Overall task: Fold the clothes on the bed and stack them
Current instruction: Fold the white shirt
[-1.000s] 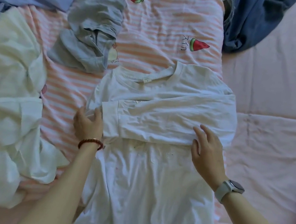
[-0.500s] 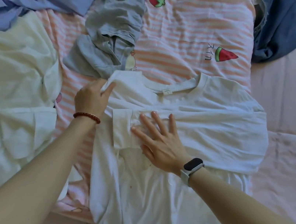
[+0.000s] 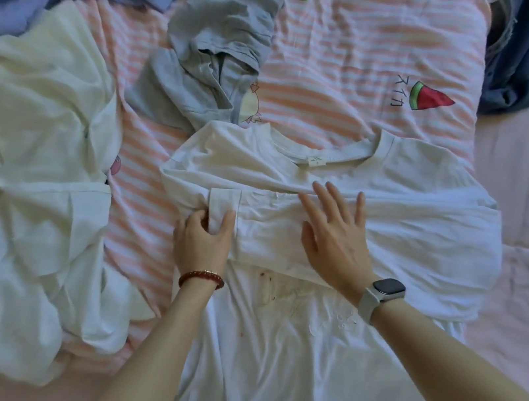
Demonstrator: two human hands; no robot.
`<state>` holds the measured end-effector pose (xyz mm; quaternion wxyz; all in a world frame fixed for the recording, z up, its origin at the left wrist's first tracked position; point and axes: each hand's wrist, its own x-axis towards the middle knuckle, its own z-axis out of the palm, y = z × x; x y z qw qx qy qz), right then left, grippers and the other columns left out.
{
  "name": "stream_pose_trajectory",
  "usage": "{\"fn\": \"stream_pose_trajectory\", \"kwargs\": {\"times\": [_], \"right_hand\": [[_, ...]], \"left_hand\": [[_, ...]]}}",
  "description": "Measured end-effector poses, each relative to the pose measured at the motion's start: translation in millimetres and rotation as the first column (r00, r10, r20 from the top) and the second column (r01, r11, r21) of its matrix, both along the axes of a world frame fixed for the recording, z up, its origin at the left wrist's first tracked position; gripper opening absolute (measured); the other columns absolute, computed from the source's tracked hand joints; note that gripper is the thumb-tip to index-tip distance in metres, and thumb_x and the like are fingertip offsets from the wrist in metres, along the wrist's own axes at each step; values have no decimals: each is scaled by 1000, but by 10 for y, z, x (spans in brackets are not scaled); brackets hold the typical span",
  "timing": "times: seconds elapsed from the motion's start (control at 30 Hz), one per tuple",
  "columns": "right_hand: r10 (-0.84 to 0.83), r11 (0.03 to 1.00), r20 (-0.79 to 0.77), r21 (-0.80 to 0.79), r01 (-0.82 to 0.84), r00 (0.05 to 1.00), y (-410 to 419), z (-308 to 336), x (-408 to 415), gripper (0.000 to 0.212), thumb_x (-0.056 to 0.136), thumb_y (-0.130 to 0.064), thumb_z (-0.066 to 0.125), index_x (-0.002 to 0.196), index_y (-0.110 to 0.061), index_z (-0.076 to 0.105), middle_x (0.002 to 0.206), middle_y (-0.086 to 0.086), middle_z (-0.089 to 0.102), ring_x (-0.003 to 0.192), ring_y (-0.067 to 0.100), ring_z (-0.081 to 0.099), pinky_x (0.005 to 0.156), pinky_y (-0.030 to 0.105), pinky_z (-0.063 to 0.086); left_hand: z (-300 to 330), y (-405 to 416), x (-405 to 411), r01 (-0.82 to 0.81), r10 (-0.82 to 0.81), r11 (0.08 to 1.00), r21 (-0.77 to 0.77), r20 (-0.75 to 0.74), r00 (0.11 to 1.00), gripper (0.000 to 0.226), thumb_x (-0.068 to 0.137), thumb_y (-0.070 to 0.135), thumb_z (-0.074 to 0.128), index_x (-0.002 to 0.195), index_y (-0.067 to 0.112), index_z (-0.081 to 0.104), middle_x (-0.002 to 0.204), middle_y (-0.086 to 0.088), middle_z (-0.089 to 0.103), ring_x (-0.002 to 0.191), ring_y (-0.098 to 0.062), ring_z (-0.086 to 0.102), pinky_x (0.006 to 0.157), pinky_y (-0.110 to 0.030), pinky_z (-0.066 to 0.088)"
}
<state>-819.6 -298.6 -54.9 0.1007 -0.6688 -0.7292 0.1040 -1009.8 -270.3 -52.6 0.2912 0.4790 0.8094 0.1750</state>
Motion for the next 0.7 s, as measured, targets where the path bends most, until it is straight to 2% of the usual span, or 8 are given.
{"fn": "stream_pose_trajectory", "kwargs": {"times": [0.07, 0.1, 0.23, 0.3, 0.4, 0.5, 0.6, 0.7], "right_hand": [[-25, 1000, 12, -6, 26, 1000, -116, 2, 110, 45, 89, -22, 34, 131, -12, 46, 137, 18, 48, 130, 36, 42, 104, 65, 18], [-27, 1000, 13, -7, 27, 1000, -178, 5, 153, 46, 89, -22, 33, 133, -13, 43, 138, 18, 46, 131, 36, 40, 105, 65, 16], [-80, 997, 26, -20, 81, 996, -337, 38, 359, 48, 89, -22, 35, 136, -15, 38, 142, 19, 41, 135, 34, 32, 106, 66, 12], [-100, 993, 49, -65, 103, 994, -346, 46, 475, 48, 90, -24, 32, 137, -15, 38, 145, 20, 37, 136, 35, 30, 106, 66, 12], [-88, 984, 98, -147, 102, 991, -281, 42, 649, 49, 91, -28, 30, 137, -14, 40, 145, 21, 37, 135, 38, 32, 103, 69, 15], [-102, 975, 151, -182, 129, 983, -119, 60, 874, 51, 91, -31, 28, 137, -14, 41, 145, 20, 36, 135, 39, 32, 102, 69, 15], [-160, 966, 171, -173, 190, 972, 92, 107, 1150, 51, 94, -32, 32, 142, -15, 37, 151, 19, 27, 140, 37, 23, 105, 67, 10], [-229, 931, 186, -246, 270, 956, 342, 130, 1414, 60, 97, -36, 40, 149, -20, 14, 157, 11, 2, 145, 27, -1, 111, 57, 1]], "left_hand": [[24, 37, 72, -34, 32, 998, 47, 37, 999, 36, 88, 35, 58, 64, 13, 45, 78, -13, 56, 88, -37, 54, 71, -34, 35], [50, 47, 95, -67, 64, 994, 82, 44, 997, 37, 91, 30, 55, 63, 11, 42, 75, -16, 55, 84, -38, 53, 66, -32, 29], [153, 39, -43, -268, 266, 932, 243, 42, 963, 29, 97, 24, 47, 92, -4, 53, 92, -26, 63, 86, -40, 55, 63, -34, 28], [115, 38, -179, -262, 269, 946, 193, -10, 963, 27, 98, 23, 44, 100, -3, 51, 98, -24, 62, 88, -39, 56, 64, -35, 32], [30, 109, -279, -131, 145, 988, 83, -183, 972, 34, 91, 18, 49, 121, 2, 47, 121, -21, 53, 110, -39, 49, 84, -43, 37], [35, 269, -166, 55, -3, 983, 173, -287, 958, 57, 83, 29, 49, 134, 4, 43, 137, -22, 42, 125, -40, 39, 99, -54, 30], [51, 516, 19, 440, -361, 892, 104, -421, 832, 74, 82, 48, 51, 143, 9, 33, 148, -17, 30, 137, -36, 25, 107, -61, 12], [34, 856, 133, 571, -539, 818, -64, -428, 725, 86, 81, 58, 55, 148, 17, 18, 156, -7, 13, 142, -23, 7, 110, -51, 2]]}}
